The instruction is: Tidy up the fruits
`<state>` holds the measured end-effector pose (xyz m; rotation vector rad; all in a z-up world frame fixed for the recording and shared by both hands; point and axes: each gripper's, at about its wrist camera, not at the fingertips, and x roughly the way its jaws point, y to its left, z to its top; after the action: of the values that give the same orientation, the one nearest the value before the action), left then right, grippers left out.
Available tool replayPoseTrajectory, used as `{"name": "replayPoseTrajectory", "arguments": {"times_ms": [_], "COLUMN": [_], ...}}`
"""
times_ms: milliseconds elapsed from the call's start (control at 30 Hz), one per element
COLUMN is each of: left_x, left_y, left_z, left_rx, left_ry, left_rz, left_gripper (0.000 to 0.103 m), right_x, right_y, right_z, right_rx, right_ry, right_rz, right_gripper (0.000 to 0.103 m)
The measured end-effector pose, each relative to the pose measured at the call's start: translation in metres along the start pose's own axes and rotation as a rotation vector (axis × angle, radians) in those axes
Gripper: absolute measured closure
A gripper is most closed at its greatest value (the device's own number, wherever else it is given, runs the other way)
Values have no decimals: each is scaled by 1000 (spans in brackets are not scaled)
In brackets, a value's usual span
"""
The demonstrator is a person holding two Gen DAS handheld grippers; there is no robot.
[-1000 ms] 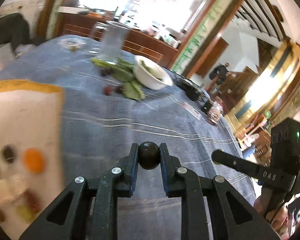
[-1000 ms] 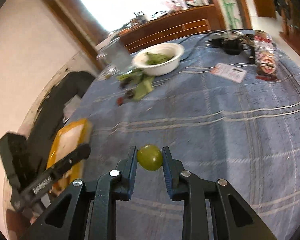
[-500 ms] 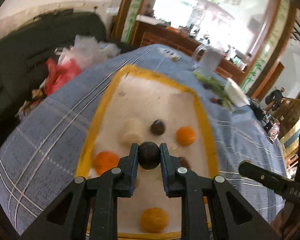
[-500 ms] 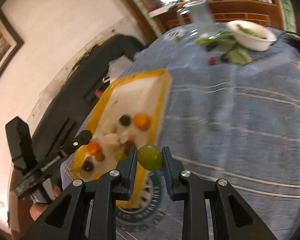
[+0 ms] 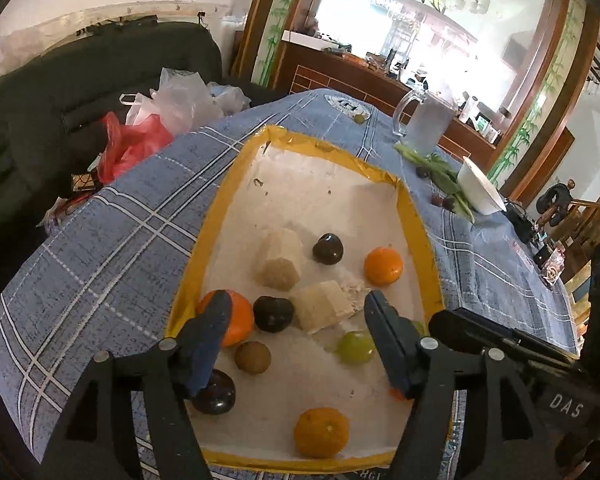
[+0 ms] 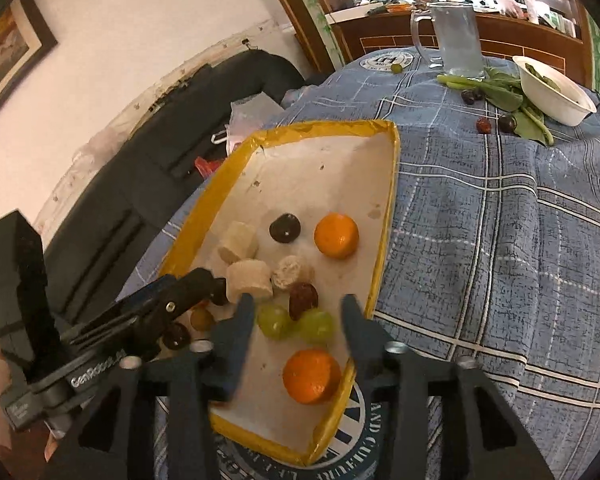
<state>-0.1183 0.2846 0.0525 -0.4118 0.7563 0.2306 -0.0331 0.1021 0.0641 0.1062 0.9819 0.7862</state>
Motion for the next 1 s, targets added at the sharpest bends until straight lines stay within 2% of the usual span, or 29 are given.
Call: {"name": "replayPoseTrajectory", "arguments": {"times_ms": [200, 333, 400, 467, 500, 567, 633, 767, 800, 900, 1000], "left_x": [-9, -25, -42, -64, -76, -94, -108, -114, -114, -110, -104], "left_y": [-7, -25, -37, -51, -58, -68, -74, -72, -72, -78, -78], "left_z": [0, -3, -7, -15, -19, -24, -29, -36, -37, -37, -35], "left_rx": [17, 84, 113, 136, 150, 161, 160, 142, 143, 168, 148], "left_ry": [-34, -122, -231, -377, -458, -558, -632, -614, -614, -580, -502], "left_rz": [25, 117, 206, 290, 330, 380, 355, 236, 227, 270, 235], "left_gripper": [30, 22, 8, 0, 0, 0, 0, 0, 0, 0, 0], "right_x": [-23, -39, -46, -53, -55, -61, -64, -66, -66, -68, -69], "right_y": [-14, -23, -24, -27, -27, -28, -27, -21, -18, -12, -4], "right_z": [-1, -7, -12, -19, -22, -29, -36, -46, -47, -53, -56], "right_rx": [30, 26, 11, 6, 6, 7, 7, -19, -34, -63, -95], "right_ry": [-51, -81, -96, -110, -115, -125, -135, -145, -148, -156, -159], "right_rz": [-20, -100, -172, -212, -219, -227, -229, -250, -263, -279, -296], "right_gripper": [50, 48, 45, 43, 42, 40, 39, 38, 37, 31, 28]}}
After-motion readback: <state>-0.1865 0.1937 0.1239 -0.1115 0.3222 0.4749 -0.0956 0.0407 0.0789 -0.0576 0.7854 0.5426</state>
